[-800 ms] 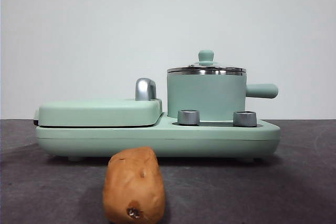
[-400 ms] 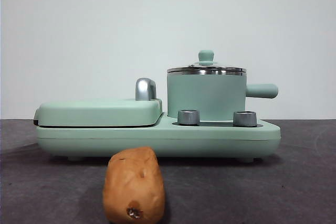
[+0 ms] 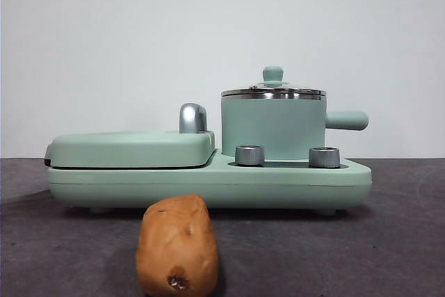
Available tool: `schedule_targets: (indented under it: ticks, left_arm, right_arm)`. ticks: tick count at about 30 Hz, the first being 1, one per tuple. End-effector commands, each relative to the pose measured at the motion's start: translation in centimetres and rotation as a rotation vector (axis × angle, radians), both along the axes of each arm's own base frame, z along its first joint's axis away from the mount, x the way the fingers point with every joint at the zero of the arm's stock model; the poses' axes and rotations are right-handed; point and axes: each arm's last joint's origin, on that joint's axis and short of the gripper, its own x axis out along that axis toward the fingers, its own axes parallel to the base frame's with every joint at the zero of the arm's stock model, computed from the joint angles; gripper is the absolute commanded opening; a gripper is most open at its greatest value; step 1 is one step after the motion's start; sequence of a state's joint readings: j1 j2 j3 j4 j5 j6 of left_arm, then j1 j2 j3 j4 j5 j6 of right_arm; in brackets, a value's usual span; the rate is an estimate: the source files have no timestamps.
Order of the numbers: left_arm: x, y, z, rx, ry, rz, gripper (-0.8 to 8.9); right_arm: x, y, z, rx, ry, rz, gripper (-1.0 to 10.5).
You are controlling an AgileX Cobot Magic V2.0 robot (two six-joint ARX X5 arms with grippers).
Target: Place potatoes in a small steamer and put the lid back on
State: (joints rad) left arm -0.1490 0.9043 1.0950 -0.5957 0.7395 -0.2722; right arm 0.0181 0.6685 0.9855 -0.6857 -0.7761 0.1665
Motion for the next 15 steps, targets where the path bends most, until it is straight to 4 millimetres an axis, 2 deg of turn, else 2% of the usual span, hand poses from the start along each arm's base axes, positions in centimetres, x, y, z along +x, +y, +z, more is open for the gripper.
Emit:
schedule_targets:
  ticks: [1,3,4,10,12,15]
  left_arm:
    - [0.2,-0.5,1.0,0.027,-0.038,-0.05,0.4]
    - [0.3,-0.7,1.2,0.034,-0.036,-0.066,0.82]
    - [0.4,-0.8,1.3,0.035,-0.038,-0.073,1.33]
    - [0.8,-1.5,1.0,0.029,-0.008,-0.1,4.28]
    - [1.2,-1.9,0.8,0.031,0.003,-0.113,4.46]
    - [2.2,-2.6,0.5,0.033,0.015,-0.14,4.45]
  right_arm:
    - [0.1,0.1,0.4,-0.014,-0.03,0.019,0.1]
    - [0.1,0.1,0.4,-0.014,-0.029,0.018,0.3]
    - [0.1,0.1,0.4,-0.014,-0.03,0.018,0.8]
    - [0.1,0.1,0.4,-0.014,-0.028,0.018,4.6]
    - [0.1,0.1,0.4,-0.014,-0.029,0.017,5.1]
    - [0.1,0.1,0.4,-0.013,-0.028,0.017,5.1]
